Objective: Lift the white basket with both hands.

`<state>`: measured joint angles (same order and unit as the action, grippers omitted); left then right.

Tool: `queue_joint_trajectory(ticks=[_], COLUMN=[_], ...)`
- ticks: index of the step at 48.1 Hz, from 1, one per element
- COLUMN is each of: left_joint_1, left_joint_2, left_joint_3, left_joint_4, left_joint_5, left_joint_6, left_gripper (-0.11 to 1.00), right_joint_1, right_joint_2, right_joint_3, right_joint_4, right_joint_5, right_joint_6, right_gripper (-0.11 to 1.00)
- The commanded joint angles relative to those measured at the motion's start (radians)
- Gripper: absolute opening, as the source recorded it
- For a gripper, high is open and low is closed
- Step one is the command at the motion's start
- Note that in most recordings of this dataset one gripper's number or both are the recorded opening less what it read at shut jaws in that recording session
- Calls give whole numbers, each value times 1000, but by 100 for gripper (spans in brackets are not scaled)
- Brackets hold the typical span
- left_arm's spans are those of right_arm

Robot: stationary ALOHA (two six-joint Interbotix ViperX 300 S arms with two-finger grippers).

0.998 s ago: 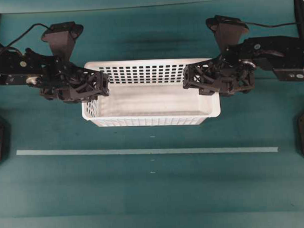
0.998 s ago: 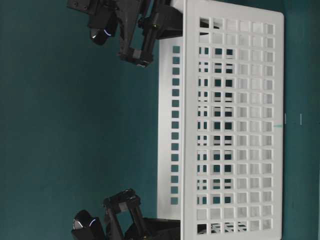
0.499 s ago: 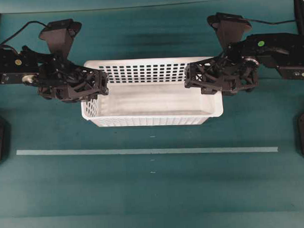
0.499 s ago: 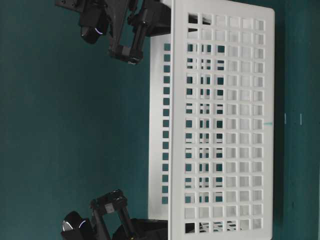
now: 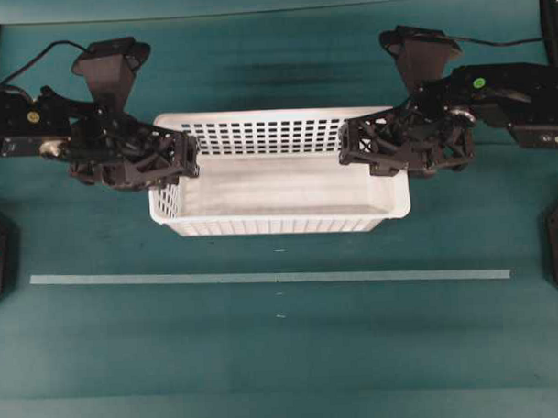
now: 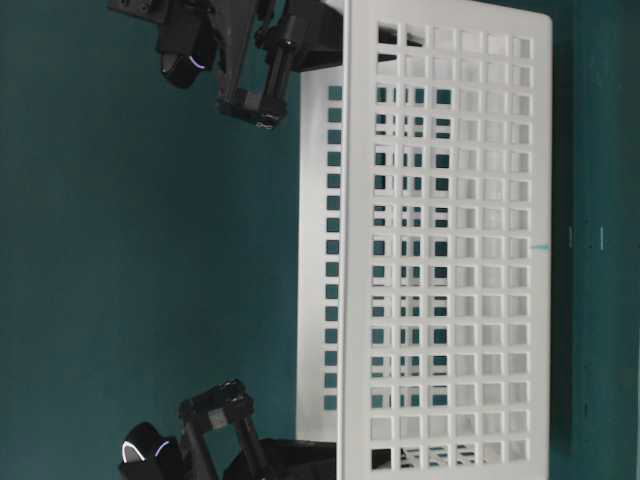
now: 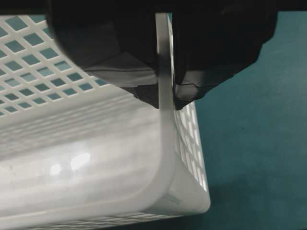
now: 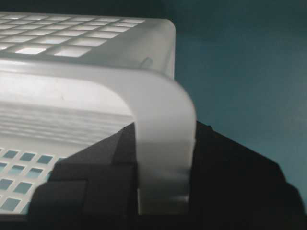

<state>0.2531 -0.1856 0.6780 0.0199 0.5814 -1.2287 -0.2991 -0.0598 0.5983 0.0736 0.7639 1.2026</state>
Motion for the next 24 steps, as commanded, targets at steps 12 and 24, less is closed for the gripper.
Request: queue_joint_trajectory(ticks=[12, 24], left_joint_1=[-89, -140], left_joint_2=[-64, -64], left_joint_3=[-9, -11], left_joint_4=[3, 3], left_joint_5=[23, 23], left_joint_6=[-48, -78], left_gripper=[-1, -1], right_joint_1=[80, 143], right_joint_2=[-18, -21], right_joint_3=[2, 14], right_joint_4=[32, 25], right_joint_5=[2, 5], right_joint_6=[5, 71], right_gripper=[16, 16])
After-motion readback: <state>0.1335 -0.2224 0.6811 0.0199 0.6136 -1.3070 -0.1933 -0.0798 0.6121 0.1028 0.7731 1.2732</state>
